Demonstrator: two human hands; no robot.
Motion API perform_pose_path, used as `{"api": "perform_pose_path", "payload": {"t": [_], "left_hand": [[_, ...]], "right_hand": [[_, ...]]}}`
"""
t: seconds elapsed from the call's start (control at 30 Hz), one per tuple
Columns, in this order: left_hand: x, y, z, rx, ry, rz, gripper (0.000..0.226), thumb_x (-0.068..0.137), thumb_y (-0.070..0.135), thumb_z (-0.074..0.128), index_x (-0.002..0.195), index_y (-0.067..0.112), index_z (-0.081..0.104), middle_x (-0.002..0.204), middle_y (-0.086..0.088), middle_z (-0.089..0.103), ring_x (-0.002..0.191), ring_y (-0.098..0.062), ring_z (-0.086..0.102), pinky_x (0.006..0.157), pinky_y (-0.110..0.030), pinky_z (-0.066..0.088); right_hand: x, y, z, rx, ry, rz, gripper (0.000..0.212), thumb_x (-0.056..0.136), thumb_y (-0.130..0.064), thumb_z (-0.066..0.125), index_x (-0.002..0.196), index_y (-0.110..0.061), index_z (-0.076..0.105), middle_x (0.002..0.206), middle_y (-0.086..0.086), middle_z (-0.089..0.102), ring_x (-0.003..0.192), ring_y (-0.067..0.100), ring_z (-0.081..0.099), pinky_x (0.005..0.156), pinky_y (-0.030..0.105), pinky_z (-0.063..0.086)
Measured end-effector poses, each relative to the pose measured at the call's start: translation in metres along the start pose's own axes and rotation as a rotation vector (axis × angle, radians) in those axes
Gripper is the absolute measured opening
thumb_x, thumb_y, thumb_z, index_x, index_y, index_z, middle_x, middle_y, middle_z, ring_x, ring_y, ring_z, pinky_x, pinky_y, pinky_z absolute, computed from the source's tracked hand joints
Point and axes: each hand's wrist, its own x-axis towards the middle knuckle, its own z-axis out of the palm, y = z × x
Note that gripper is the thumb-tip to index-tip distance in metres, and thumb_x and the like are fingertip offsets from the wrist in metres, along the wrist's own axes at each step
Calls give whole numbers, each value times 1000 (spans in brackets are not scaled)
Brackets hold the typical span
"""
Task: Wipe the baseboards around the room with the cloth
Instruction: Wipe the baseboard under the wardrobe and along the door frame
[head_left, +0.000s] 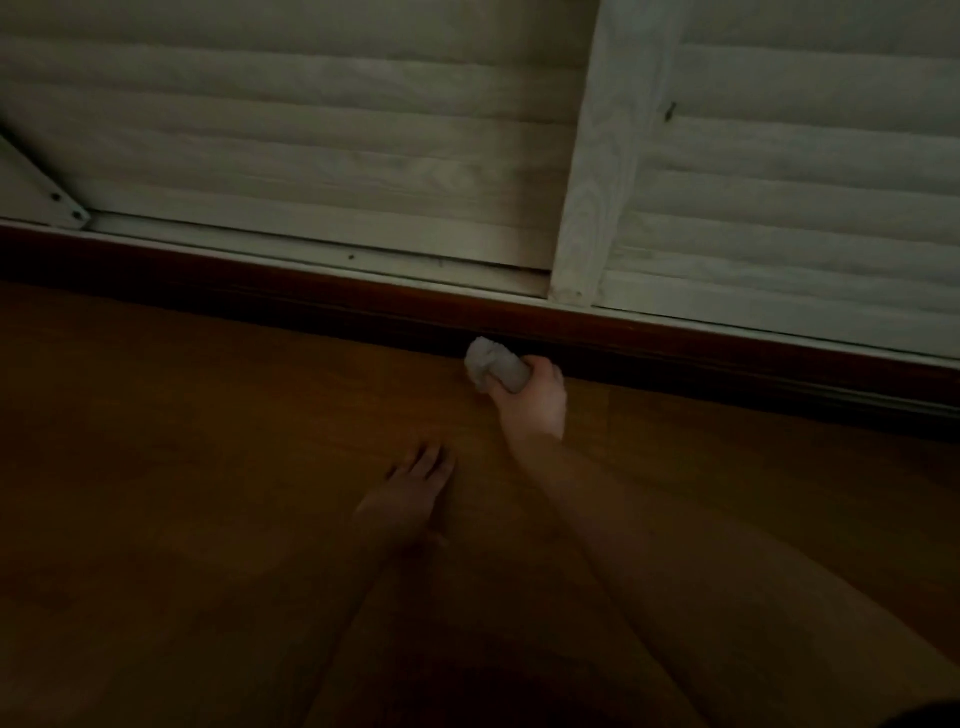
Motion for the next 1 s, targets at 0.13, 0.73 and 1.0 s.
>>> {"api": "perform_pose_path", "payload": {"t": [0.13,0.73,1.0], "left_hand": [[-7,-8,5,26,39,22,101,90,61,57,157,29,-11,163,4,-21,151,-23,-13,122,-48,8],[15,5,-1,89,51,77,130,65,92,50,150,30,-28,147,9,-45,144,-16,-28,118,-59,-2],[18,4,2,78,82,59,128,64,90,53,151,36,-24,152,11,-41,149,-20,-22,119,-59,6]], "right_hand": [[8,-8,11,50,5,41,60,83,-34,76,132,-11,50,128,7,53,114,21,54,92,28,45],[28,79,-140,-126,191,75,48,80,-29,77,119,-10,57,118,6,54,95,12,48,80,29,42],[18,104,-180,-189,344,176,52,81,-30,76,122,-9,53,121,6,49,105,24,56,82,32,45]]}}
